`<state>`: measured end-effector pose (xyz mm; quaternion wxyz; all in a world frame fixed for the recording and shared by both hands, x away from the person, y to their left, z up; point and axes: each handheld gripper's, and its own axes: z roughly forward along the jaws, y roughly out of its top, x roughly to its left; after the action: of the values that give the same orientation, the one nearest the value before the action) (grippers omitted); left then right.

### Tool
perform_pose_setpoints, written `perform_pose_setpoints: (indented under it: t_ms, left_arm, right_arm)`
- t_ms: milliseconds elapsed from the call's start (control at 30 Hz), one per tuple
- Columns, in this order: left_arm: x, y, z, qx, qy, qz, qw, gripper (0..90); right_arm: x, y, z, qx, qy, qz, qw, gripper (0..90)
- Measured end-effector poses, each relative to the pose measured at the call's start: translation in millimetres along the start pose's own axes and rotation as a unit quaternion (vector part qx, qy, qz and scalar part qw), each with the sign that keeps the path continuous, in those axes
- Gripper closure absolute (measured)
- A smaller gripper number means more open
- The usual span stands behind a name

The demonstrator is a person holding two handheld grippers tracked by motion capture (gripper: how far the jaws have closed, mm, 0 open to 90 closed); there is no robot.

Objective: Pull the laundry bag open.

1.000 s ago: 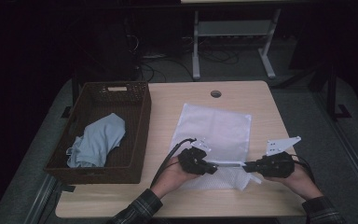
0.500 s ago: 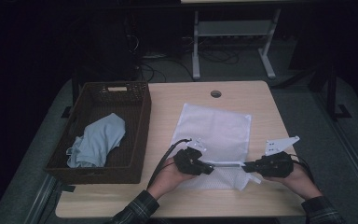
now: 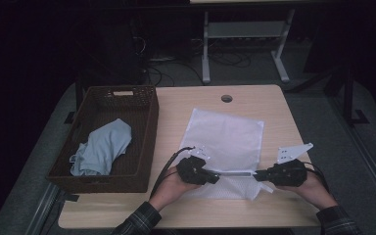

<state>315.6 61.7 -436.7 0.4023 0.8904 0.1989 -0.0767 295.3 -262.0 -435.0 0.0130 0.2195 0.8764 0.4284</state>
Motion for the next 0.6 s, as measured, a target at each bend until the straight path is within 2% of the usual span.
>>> perform_pose_setpoints:
  t_ms: [67, 600]
  left_arm:
    - [1.7, -1.7, -0.6, 0.000, -0.004, -0.004, 1.0000, 86.0]
    - [3.2, -9.0, -12.4, -0.002, 0.009, -0.007, 0.9999, 86.0]
  right_arm:
    - [-0.1, -0.3, 0.2, 0.002, 0.000, -0.001, 1.0000, 84.2]
    - [-5.0, -2.7, -1.3, 0.000, -0.011, 0.000, 0.9999, 84.2]
